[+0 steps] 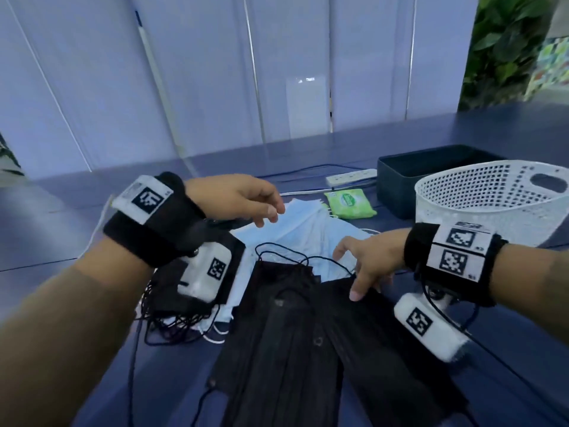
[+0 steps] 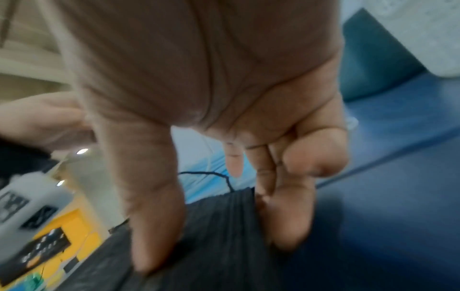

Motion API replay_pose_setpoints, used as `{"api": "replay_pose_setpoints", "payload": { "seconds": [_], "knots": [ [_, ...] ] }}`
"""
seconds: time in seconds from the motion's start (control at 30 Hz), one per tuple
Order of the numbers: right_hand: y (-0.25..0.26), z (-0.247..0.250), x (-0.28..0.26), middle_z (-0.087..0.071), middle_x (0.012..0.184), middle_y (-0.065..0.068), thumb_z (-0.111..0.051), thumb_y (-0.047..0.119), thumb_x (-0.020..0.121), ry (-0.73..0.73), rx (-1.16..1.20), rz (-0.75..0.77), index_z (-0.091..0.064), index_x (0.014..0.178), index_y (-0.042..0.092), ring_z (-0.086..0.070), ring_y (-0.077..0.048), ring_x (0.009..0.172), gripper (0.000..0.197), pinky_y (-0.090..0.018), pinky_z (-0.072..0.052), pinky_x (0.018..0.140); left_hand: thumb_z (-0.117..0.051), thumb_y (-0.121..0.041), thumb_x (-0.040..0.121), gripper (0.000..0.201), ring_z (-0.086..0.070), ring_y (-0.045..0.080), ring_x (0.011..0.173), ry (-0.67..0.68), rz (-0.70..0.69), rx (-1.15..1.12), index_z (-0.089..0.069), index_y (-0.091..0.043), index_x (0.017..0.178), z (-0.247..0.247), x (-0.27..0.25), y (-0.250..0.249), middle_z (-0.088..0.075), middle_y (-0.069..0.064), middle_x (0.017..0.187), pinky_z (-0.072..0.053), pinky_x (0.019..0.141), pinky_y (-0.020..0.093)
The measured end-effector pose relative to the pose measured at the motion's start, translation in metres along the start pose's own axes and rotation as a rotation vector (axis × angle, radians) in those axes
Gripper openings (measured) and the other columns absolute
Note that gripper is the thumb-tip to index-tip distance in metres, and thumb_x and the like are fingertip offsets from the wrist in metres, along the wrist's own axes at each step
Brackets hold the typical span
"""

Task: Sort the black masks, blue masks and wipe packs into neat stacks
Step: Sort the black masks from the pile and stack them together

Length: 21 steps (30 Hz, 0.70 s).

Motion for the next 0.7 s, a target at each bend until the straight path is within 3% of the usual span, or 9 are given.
{"api": "replay_pose_setpoints", "payload": {
  "seconds": [0.1, 0.2, 0.27, 0.33, 0.4, 0.47, 0.6, 0.63, 0.7],
  "knots": [
    [-0.006, 0.008, -0.008, -0.063, 0.082, -0.016, -0.076, 0.024, 0.075, -0.061, -0.022, -0.025, -0.032, 0.123, 0.031, -0.049, -0.023, 0.053, 0.065, -0.028, -0.041, 0.055, -0.055, -0.043, 0.078, 0.037, -0.065, 0.009, 0.085, -0.062, -0.013, -0.108, -0.060, -0.021, 0.107, -0.012, -0.018, 0.006, -0.070, -0.004, 0.102, -0.050, 0.088, 0.036],
    [-0.006, 0.036, -0.020, -0.061, 0.075, -0.016, -0.074, 0.016, 0.077, -0.217, 0.031, -0.006, -0.043, 0.115, 0.027, -0.052, -0.025, 0.054, 0.050, -0.027, -0.043, 0.051, -0.057, -0.041, 0.081, 0.033, -0.065, 0.010, 0.082, -0.083, -0.008, -0.160, -0.061, -0.019, 0.106, -0.020, -0.019, 0.008, -0.070, -0.002, 0.101, -0.051, 0.084, 0.038],
    [0.005, 0.053, -0.031, -0.059, 0.069, -0.010, -0.066, 0.002, 0.083, -0.339, 0.208, 0.139, -0.052, 0.103, 0.018, -0.052, -0.015, 0.046, 0.029, -0.023, -0.045, 0.043, -0.058, -0.038, 0.089, 0.031, -0.066, 0.015, 0.084, -0.105, 0.012, -0.211, -0.060, -0.014, 0.108, -0.025, -0.013, 0.006, -0.070, 0.001, 0.102, -0.052, 0.082, 0.039],
    [0.023, 0.065, -0.042, -0.060, 0.061, 0.002, -0.054, -0.008, 0.087, -0.429, 0.525, 0.359, -0.057, 0.090, 0.014, -0.052, -0.008, 0.045, 0.022, -0.017, -0.044, 0.041, -0.056, -0.048, 0.085, 0.046, -0.067, 0.016, 0.091, -0.104, -0.001, -0.255, -0.057, -0.014, 0.116, -0.028, -0.004, 0.001, -0.068, 0.000, 0.108, -0.053, 0.080, 0.033],
    [0.043, 0.071, -0.052, -0.062, 0.060, 0.005, -0.048, -0.008, 0.090, -0.481, 0.845, 0.564, -0.060, 0.087, 0.012, -0.055, -0.006, 0.049, 0.023, -0.017, -0.048, 0.046, -0.060, -0.059, 0.075, 0.062, -0.065, 0.006, 0.098, -0.110, -0.070, -0.320, -0.051, -0.024, 0.125, -0.032, 0.005, -0.006, -0.066, -0.009, 0.111, -0.055, 0.080, 0.026],
    [0.059, 0.069, -0.056, -0.062, 0.068, 0.000, -0.047, -0.002, 0.092, -0.492, 1.052, 0.679, -0.060, 0.093, 0.011, -0.056, -0.011, 0.054, 0.018, -0.023, -0.052, 0.052, -0.073, -0.048, 0.072, 0.063, -0.065, 0.000, 0.096, -0.184, -0.133, -0.569, -0.053, -0.022, 0.126, -0.036, 0.012, -0.011, -0.068, -0.015, 0.104, -0.054, 0.081, 0.022],
    [0.072, 0.053, -0.046, -0.057, 0.075, -0.006, -0.054, 0.015, 0.093, -0.630, 1.157, 0.531, -0.052, 0.089, 0.014, -0.056, -0.019, 0.059, 0.005, -0.027, -0.051, 0.049, -0.071, -0.013, 0.077, 0.019, -0.069, 0.014, 0.084, -0.412, -0.131, -0.902, -0.067, -0.011, 0.096, -0.025, 0.009, -0.007, -0.074, 0.001, 0.089, -0.055, 0.080, 0.031],
    [0.072, 0.047, -0.043, -0.055, 0.074, -0.004, -0.059, 0.020, 0.092, -0.644, 1.075, 0.465, -0.049, 0.089, 0.015, -0.057, -0.019, 0.057, 0.011, -0.027, -0.050, 0.048, -0.065, -0.009, 0.081, 0.012, -0.069, 0.015, 0.085, -0.477, -0.096, -0.892, -0.068, -0.011, 0.093, -0.018, 0.004, 0.001, -0.074, 0.002, 0.090, -0.055, 0.083, 0.033],
    [0.068, 0.031, -0.038, -0.054, 0.078, -0.003, -0.066, 0.032, 0.086, -0.567, 0.639, 0.339, -0.049, 0.096, 0.014, -0.056, -0.017, 0.061, 0.027, -0.029, -0.047, 0.048, -0.061, -0.008, 0.086, 0.012, -0.069, 0.017, 0.090, -0.619, -0.018, -0.747, -0.070, -0.015, 0.090, -0.002, -0.011, 0.022, -0.073, 0.000, 0.094, -0.052, 0.090, 0.034]
  ]
}}
Point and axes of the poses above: each hand's wrist, its own x-axis towards the middle knuckle, its own z-axis out of the back of the hand, y = z × x, the point moved 2 cm from there along x, towards the middle knuckle
